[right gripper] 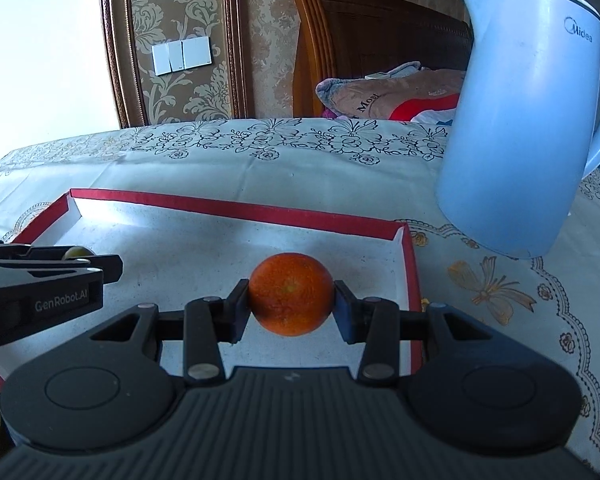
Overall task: Organize fruits
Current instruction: 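Carry the lime with the left gripper while the right gripper carries the tangerine into the tray, then open both grippers to set the lime and tangerine on the tray floor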
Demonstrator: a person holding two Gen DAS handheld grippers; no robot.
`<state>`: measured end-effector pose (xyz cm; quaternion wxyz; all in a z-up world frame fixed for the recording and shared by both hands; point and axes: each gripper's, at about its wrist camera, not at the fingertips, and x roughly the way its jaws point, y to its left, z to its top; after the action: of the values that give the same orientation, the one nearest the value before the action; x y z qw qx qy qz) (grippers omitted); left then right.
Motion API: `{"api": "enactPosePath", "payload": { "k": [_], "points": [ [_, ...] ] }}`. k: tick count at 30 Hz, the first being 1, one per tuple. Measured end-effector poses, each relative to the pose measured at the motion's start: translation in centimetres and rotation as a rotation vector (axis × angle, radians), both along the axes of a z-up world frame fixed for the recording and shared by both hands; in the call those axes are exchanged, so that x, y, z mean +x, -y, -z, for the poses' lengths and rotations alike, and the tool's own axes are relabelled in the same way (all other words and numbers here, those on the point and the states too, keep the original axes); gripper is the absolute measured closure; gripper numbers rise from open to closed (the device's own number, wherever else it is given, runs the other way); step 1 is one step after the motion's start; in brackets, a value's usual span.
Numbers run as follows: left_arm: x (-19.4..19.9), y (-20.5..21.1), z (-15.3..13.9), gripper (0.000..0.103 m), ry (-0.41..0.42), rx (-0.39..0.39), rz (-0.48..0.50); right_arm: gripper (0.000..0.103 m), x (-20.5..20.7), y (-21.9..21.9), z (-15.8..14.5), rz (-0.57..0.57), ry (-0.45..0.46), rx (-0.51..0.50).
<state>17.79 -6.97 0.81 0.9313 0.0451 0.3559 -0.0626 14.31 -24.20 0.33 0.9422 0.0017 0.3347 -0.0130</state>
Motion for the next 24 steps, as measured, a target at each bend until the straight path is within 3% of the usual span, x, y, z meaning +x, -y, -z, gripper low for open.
{"api": "enactPosePath", "payload": {
  "k": [3, 8, 12, 18, 20, 21, 24],
  "points": [
    [0.79, -0.17, 0.25, 0.070, -0.047, -0.020, -0.004, 0.062, 0.17, 0.19, 0.15, 0.000, -0.016, 0.005],
    [0.85, -0.25, 0.40, 0.070, -0.056, -0.024, -0.012, 0.062, 0.28, 0.17, 0.26, 0.006, -0.024, 0.007],
    [0.88, -0.41, 0.43, 0.048, -0.049, -0.032, -0.025, 0.062, 0.19, 0.02, 0.19, 0.001, -0.016, -0.002],
    [1.10, -0.38, 0.81, 0.047, -0.055, -0.017, -0.033, 0.061, 0.19, 0.17, 0.17, 0.004, -0.016, 0.008],
    [1.08, -0.53, 0.77, 0.043, -0.052, -0.025, -0.035, 0.055, 0.09, 0.34, 0.14, 0.006, -0.009, 0.014],
    [1.09, -0.60, 0.77, 0.039, -0.051, -0.029, -0.037, 0.047, -0.07, 0.34, 0.02, 0.013, 0.006, 0.010],
    [1.19, -0.87, 0.78, 0.039, -0.053, -0.040, -0.041, 0.036, -0.41, 0.12, -0.24, 0.013, 0.037, -0.007]
  ]
}}
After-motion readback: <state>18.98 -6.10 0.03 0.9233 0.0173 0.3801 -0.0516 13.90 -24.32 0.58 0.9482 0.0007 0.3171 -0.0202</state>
